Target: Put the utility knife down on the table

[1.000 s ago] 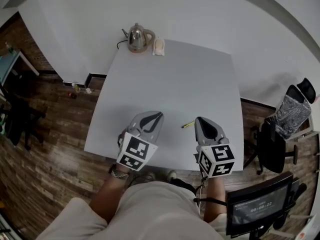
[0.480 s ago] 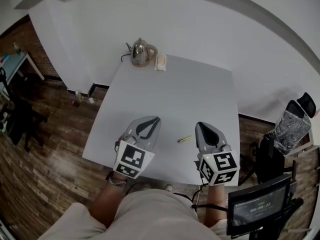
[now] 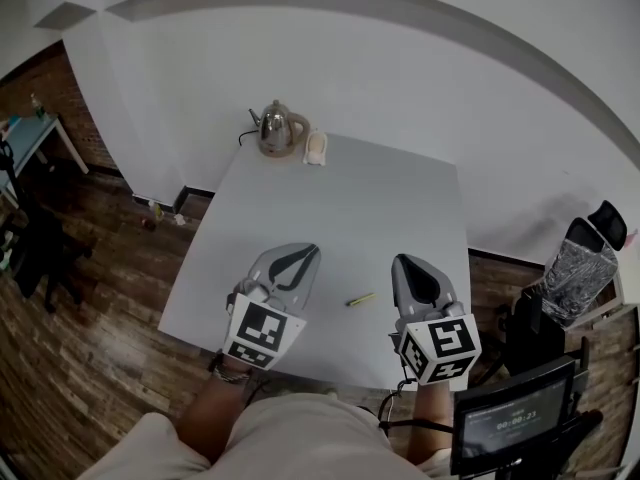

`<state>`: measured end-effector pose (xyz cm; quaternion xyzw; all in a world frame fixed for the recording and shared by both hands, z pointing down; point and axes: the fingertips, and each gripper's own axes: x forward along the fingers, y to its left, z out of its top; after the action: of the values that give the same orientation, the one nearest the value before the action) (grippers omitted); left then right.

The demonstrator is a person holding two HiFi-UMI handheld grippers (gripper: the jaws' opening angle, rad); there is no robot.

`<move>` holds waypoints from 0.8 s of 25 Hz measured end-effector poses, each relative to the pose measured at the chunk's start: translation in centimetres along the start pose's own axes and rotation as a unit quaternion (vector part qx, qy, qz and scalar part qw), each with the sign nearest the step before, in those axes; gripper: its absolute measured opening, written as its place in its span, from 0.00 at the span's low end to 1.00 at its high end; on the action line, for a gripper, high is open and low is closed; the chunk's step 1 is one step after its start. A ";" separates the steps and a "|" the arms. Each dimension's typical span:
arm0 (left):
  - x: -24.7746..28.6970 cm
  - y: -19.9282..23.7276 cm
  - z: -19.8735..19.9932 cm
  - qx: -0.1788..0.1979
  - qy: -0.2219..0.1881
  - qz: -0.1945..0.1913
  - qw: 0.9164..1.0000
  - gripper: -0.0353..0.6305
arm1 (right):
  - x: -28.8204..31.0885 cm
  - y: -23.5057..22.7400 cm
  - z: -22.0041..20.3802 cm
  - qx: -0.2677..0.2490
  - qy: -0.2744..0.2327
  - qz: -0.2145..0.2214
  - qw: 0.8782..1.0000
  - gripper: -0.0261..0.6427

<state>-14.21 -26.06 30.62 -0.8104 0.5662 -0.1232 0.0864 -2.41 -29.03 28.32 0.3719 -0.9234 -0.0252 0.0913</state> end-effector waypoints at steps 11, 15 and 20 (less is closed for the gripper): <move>0.3 -0.1 1.9 0.013 -0.017 0.006 1.000 0.07 | -0.2 -0.4 1.7 -0.005 -0.025 0.009 1.000 0.04; 0.5 -0.2 2.4 0.016 -0.023 0.008 1.000 0.07 | -0.3 -0.6 1.9 -0.001 -0.030 0.014 0.999 0.04; 0.4 -0.6 2.9 0.019 -0.030 0.009 0.999 0.07 | -0.6 -0.7 2.3 -0.001 -0.038 0.016 0.999 0.04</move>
<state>-12.63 -26.24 28.10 -0.8066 0.5686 -0.1088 0.1196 -1.91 -29.17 25.92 0.3560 -0.9320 -0.0386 0.0570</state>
